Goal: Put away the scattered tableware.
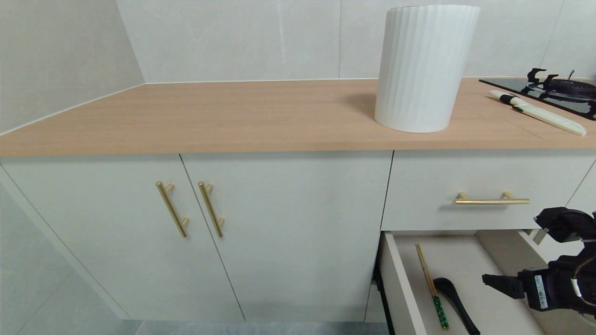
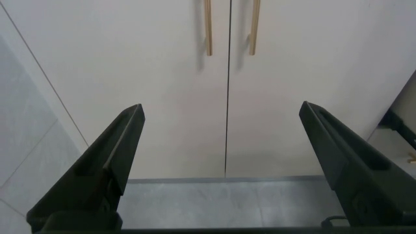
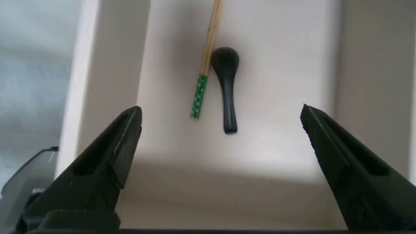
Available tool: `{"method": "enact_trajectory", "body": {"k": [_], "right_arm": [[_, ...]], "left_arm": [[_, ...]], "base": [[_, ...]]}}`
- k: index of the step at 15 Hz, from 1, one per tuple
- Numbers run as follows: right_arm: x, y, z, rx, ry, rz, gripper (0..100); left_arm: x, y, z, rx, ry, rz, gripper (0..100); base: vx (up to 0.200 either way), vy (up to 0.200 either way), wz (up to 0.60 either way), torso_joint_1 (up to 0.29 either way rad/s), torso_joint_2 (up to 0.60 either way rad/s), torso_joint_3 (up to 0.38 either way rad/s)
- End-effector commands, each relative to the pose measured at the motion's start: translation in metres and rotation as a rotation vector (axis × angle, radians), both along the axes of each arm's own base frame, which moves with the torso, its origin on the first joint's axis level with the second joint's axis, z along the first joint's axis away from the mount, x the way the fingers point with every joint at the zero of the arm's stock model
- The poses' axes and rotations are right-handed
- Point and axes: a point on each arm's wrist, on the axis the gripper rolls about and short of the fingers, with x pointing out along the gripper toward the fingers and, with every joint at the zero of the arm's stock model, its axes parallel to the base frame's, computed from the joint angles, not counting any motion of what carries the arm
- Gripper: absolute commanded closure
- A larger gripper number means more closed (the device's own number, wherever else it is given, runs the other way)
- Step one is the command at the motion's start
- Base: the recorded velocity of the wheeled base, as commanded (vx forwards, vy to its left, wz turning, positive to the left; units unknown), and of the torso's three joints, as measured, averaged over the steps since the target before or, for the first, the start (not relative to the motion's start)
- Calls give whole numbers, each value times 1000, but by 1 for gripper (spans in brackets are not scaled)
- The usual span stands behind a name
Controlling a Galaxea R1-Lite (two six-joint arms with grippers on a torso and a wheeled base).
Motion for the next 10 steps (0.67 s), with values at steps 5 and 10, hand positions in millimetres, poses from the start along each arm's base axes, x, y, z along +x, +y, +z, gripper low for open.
{"method": "enact_trajectory", "body": {"k": [5,10], "right_arm": [[-18,1,14,17,-86,27,0],[-34,-2,9,2,-6,37,0]], "left_arm": [[0,0,0,0,0,-1,0],[0,0,0,-4,0,-1,0]], "base": [[-120,0,0,4,2,2],[-200,0,0,-2,6,2]]}}
